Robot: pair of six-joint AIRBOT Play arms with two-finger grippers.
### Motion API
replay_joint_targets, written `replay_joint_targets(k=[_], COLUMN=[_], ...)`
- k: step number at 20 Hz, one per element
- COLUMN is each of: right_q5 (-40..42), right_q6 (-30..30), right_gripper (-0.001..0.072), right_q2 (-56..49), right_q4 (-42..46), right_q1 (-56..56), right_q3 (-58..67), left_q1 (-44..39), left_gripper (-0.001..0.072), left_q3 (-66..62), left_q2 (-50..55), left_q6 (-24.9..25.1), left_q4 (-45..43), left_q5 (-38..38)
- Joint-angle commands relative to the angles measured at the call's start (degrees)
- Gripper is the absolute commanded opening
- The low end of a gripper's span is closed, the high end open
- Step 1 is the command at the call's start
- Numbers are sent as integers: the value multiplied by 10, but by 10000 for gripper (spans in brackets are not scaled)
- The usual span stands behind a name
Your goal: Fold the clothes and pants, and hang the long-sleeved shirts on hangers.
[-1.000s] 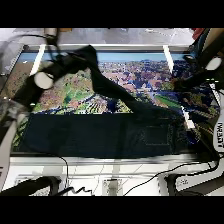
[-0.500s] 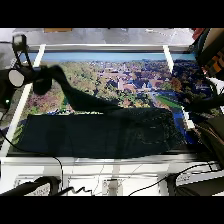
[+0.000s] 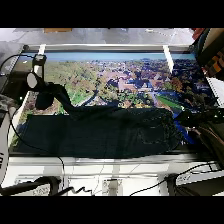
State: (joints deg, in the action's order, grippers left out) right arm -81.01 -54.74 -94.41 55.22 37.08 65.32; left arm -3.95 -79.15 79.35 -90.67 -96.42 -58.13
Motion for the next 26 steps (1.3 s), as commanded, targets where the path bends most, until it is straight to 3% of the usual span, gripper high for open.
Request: replay_joint_targets(k=[1,4,9,11,13,17,23,26], right_q5=[47,79,38,35,40,26,57,44], right_q6=[9,18,81,115,125,122,93,92], right_gripper=[593,585,520,314,57,50,50,50], right_q2=[-16,-42,-53,-53,-52,-48,7,31], right_q4=[4,0,-29,-31,-34,-51,10,13], right_q1=[-22,-54,-101,-116,-121,-119,-62,-10], right_q3=[-14,-14,-14,-14,-8,36,76,76], left_q1=[-14,-17,-18,-18,-18,-18,40,81], left_gripper=[22,22,22,22,22,21,19,18], left_q3=[0,0,0,0,0,-1,-9,-9], left_q2=[14,15,15,15,15,14,-52,-63], left_q6=[0,0,0,0,0,0,0,0], left_q4=[-5,-5,-5,-5,-5,-5,-11,-11], left_q5=[-8,-7,7,7,7,7,-2,-68])
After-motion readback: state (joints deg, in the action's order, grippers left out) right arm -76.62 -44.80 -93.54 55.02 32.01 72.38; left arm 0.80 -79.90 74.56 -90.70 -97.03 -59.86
